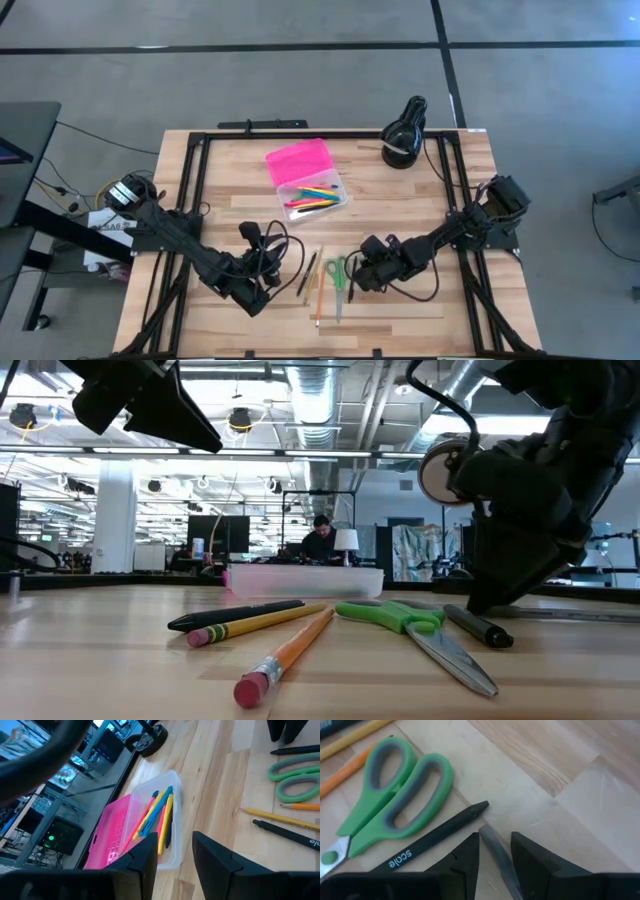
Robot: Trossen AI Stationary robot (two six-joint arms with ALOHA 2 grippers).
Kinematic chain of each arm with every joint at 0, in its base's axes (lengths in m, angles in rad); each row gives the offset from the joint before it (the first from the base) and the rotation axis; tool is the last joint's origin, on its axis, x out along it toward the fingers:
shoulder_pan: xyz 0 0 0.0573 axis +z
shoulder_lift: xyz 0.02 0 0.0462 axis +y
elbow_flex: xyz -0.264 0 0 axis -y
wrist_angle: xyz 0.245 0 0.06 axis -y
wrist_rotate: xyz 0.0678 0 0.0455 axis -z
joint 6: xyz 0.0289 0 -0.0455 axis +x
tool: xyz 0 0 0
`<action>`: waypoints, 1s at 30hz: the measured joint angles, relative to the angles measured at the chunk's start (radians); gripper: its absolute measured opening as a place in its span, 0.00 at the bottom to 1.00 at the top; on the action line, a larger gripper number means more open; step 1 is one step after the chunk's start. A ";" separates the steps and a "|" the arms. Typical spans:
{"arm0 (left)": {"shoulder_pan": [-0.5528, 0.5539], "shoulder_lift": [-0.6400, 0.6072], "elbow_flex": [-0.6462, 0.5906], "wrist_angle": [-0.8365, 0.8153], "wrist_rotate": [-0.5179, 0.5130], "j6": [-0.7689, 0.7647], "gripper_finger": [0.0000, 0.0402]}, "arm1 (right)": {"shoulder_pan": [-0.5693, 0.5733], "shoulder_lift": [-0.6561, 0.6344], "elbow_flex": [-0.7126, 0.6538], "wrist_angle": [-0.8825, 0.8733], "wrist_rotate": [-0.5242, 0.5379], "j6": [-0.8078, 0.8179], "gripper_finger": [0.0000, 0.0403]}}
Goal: Pick & place school supplies into a supply box
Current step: Put the gray pen into the pink supply box
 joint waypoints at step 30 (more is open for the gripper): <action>0.000 0.000 0.000 -0.029 0.007 -0.035 0.29 | 0.031 -0.056 0.033 -0.235 -0.126 -0.392 0.27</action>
